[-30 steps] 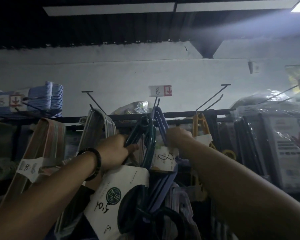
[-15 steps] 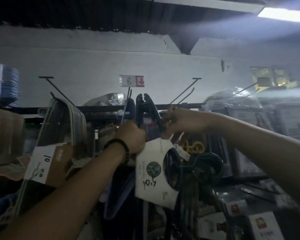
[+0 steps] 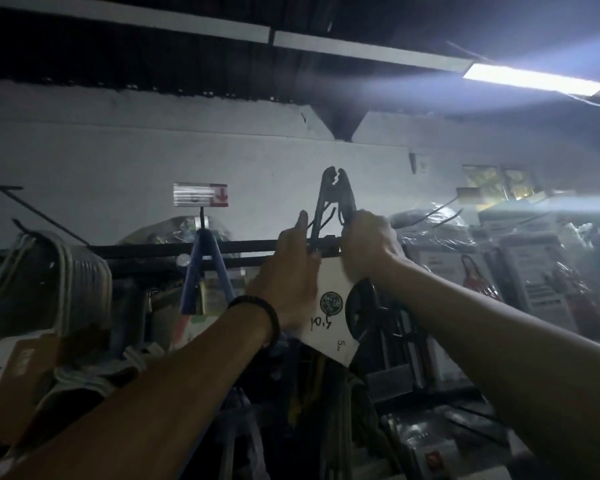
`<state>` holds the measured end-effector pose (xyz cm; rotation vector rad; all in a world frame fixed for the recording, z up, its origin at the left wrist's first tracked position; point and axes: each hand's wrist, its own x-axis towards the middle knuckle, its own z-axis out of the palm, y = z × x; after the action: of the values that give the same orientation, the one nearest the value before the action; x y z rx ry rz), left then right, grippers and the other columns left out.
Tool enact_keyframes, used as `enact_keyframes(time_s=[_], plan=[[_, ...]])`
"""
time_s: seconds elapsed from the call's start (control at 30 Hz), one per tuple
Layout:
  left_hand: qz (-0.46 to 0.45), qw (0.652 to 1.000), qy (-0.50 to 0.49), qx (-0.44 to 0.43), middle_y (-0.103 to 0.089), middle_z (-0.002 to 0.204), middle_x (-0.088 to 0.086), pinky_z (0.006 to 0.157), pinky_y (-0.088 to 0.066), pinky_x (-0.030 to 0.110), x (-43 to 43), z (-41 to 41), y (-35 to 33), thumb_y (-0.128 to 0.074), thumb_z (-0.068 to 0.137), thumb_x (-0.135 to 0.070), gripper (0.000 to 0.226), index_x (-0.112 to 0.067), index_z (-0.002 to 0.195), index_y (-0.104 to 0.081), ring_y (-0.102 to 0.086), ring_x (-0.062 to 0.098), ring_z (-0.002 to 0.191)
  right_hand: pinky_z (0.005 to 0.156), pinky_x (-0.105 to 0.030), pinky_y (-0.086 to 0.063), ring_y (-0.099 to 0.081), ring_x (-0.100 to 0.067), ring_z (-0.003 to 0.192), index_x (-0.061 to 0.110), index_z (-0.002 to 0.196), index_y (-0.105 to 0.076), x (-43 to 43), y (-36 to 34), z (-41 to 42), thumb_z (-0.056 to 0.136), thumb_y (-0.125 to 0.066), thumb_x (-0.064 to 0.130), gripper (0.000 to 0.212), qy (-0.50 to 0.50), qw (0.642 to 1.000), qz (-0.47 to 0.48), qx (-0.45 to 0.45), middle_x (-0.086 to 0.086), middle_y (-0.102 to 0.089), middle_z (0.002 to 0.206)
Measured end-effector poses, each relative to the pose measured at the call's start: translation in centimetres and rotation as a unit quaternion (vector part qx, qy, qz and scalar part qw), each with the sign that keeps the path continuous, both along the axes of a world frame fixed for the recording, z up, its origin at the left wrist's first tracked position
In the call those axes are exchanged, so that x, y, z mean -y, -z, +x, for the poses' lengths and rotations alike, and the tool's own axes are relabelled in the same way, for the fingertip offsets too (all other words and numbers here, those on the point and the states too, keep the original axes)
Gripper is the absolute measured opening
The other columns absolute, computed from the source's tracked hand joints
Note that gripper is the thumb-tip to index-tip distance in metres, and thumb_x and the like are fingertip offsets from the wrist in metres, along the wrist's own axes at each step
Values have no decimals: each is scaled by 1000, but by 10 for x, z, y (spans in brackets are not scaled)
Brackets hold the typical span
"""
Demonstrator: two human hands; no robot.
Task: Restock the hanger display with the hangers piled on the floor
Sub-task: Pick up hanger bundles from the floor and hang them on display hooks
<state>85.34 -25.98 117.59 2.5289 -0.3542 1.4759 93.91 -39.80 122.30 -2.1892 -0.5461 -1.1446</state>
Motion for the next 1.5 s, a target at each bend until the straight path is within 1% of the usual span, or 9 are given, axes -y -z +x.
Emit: enact_keyframes(time_s=[0.17,0.47,0.7,0.83,0.93,1.1,1.2,1.33,1.5], plan=[[185,976,-104,-55,14,173,-10,122,-35,47,-10,24,9,-45,106,-20,81,-29,165,11,-8,17,160,58,-34,-39,-61,-33,79,8,107,-48,3,3,42,103,-46,9,5,-28,995,83,44,-7,-47,83],[204,948,-231,-79,27,170,-4,117,-40,51,-17,68,14,-46,101,-25,88,-25,163,16,-9,25,158,66,-30,-47,-65,-30,89,-4,123,-55,-16,9,88,99,-61,8,27,-72,997,28,-10,-14,-60,103],[188,938,-278,-87,16,172,-7,112,-42,55,-28,95,7,-41,99,-39,84,-30,163,13,-15,25,155,51,-17,-37,-48,-11,65,-3,118,-61,-31,-2,111,86,-80,12,39,-156,985,26,-72,-4,-45,85],[194,929,-303,-82,-10,171,-3,112,-43,54,-38,115,15,-48,97,-53,87,-34,161,7,-32,28,146,62,-21,-41,-55,-14,71,-1,124,-58,-54,5,144,97,-69,10,31,-153,986,-11,-59,-7,-52,89],[172,927,-319,-98,-4,171,-7,112,-41,56,-50,132,21,-53,93,-61,90,-38,159,4,-27,29,150,76,-29,-43,-66,-31,102,0,128,-59,-72,10,161,105,-53,11,27,-157,986,-33,-52,-17,-65,115],[147,918,-337,-145,7,173,-6,115,-38,59,-70,158,22,-54,94,-60,97,-37,160,13,-17,32,156,92,-39,-55,-64,-30,98,1,131,-46,-93,12,176,102,-56,7,32,-168,978,-53,-111,-9,-56,95],[126,923,-322,-169,-4,173,1,115,-40,57,-78,167,19,-56,89,-63,101,-41,158,15,-22,37,154,100,-48,-54,-64,-36,112,3,139,-41,-89,15,169,100,-56,10,42,-147,979,-77,-120,-18,-62,119],[144,907,-343,-198,-41,156,5,111,-44,54,-68,152,11,-58,86,-57,85,-26,158,-25,-40,32,142,88,-42,-53,-66,-36,108,3,141,-38,-75,20,151,101,-53,16,44,-114,984,-99,-97,-21,-64,124],[171,912,-327,-180,-67,116,7,95,-54,49,-55,75,11,-44,84,-57,47,-21,100,-71,-59,30,114,96,-46,-55,-56,-38,124,6,140,-43,-50,33,95,98,-56,23,47,-53,988,-145,13,-22,-55,134]])
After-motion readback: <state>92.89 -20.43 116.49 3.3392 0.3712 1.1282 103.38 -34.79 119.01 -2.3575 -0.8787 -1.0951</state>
